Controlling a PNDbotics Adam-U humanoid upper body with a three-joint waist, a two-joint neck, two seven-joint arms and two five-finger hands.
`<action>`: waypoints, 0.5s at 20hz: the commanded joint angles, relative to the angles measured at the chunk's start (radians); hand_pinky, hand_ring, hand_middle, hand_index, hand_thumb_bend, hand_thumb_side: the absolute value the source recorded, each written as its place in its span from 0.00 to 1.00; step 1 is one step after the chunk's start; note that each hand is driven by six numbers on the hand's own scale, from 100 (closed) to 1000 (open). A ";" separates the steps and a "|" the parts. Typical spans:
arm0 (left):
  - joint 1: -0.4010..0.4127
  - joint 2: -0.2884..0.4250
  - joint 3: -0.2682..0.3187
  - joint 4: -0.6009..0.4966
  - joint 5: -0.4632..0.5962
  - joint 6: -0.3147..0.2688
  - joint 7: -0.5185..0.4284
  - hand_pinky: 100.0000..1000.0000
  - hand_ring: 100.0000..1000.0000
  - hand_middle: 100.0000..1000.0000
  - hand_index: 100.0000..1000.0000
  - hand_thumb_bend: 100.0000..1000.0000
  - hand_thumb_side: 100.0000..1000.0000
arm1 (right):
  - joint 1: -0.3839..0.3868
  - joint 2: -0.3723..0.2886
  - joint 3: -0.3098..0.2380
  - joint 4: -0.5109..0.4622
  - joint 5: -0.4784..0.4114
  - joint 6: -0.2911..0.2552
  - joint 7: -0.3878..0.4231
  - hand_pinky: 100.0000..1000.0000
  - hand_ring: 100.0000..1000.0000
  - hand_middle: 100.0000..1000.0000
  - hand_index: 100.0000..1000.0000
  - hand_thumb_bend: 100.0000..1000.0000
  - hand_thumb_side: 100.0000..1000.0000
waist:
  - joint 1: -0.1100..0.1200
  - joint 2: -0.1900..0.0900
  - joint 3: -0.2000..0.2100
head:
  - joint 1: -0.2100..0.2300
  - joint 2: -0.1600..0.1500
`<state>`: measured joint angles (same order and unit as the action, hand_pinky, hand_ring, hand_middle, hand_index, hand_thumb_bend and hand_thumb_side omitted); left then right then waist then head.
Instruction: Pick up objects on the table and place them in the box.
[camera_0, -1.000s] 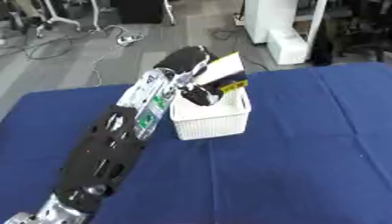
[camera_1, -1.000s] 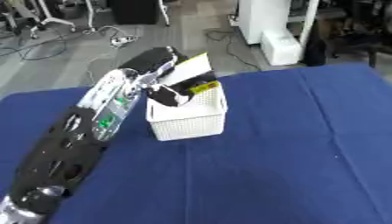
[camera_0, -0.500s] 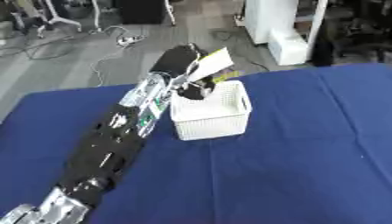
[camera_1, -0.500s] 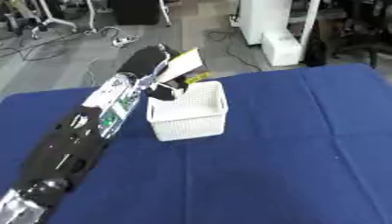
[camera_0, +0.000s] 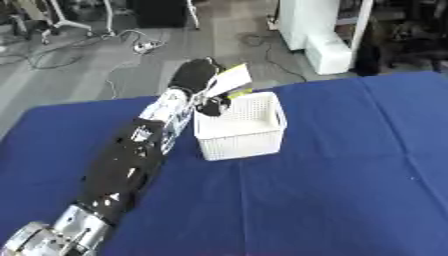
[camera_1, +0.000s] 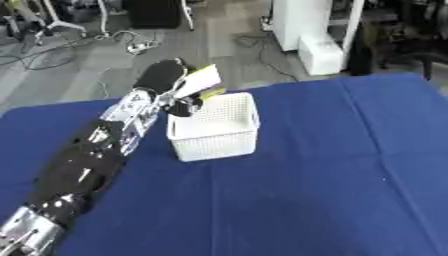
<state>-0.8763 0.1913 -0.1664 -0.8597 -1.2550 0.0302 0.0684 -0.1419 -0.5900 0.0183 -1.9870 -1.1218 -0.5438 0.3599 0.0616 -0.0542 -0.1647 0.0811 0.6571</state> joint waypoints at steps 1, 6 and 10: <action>-0.036 -0.006 0.033 0.039 -0.038 0.001 0.032 0.00 0.18 0.35 0.24 0.20 0.08 | -0.019 -0.024 -0.006 -0.013 -0.005 0.006 -0.001 0.22 0.39 0.39 0.48 0.00 1.00 | -0.005 -0.009 -0.003 | 0.013 -0.009; -0.061 -0.030 0.065 0.112 -0.076 -0.004 0.087 0.00 0.19 0.35 0.24 0.20 0.08 | -0.026 -0.023 -0.005 -0.013 -0.010 0.012 -0.002 0.22 0.39 0.39 0.48 0.00 1.00 | -0.004 -0.009 -0.009 | 0.014 -0.011; -0.085 -0.044 0.090 0.172 -0.118 -0.009 0.132 0.00 0.20 0.35 0.24 0.22 0.08 | -0.033 -0.023 -0.003 -0.013 -0.015 0.016 -0.002 0.22 0.39 0.39 0.48 0.00 1.00 | -0.003 -0.009 -0.015 | 0.017 -0.014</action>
<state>-0.9325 0.1412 -0.0925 -0.6924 -1.3561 0.0215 0.1836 -0.1566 -0.5900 0.0189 -1.9870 -1.1339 -0.5315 0.3571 0.0630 -0.0542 -0.1779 0.0887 0.6569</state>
